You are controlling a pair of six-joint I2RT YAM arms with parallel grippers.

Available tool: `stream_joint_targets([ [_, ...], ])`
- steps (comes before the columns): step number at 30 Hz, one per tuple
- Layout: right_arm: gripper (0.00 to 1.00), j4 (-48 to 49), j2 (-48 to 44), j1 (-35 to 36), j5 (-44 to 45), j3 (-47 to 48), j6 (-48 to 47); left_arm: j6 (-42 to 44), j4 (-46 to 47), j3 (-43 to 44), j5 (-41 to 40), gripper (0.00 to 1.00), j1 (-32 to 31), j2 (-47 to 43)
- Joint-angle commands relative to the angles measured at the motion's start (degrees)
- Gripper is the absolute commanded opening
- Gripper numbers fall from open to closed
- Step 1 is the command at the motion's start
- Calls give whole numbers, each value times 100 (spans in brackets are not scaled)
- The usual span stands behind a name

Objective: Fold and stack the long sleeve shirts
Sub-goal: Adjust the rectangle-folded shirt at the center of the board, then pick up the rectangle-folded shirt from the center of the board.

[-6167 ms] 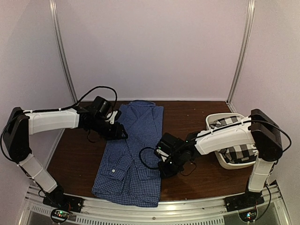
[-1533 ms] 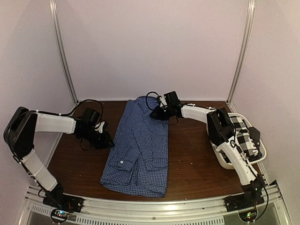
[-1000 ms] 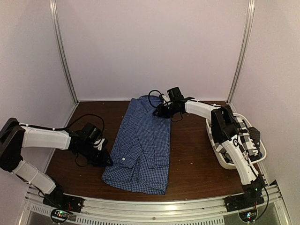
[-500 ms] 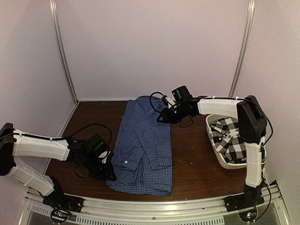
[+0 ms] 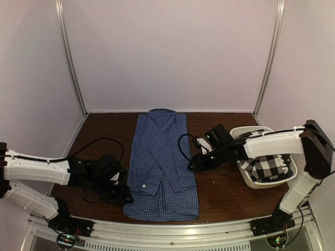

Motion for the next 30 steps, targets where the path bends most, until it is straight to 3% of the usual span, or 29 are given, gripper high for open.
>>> stream_joint_targets([
  [1,49,315,-554,177,161,-636,431,383,-6,164,-282,51,438,-192],
  [7,53,505,-838,177,-124,-1322,826,1099,550,-11,381,52,1528,-337],
  [15,53,1342,-707,181,-625,-1845,1464,1634,1530,-309,1429,51,2335,105],
  [23,52,1551,-630,186,-715,-1997,1849,1784,2061,-604,2284,50,2441,617],
  [30,45,1769,-424,203,-786,-2005,2030,1750,2239,-707,2537,45,2433,868],
])
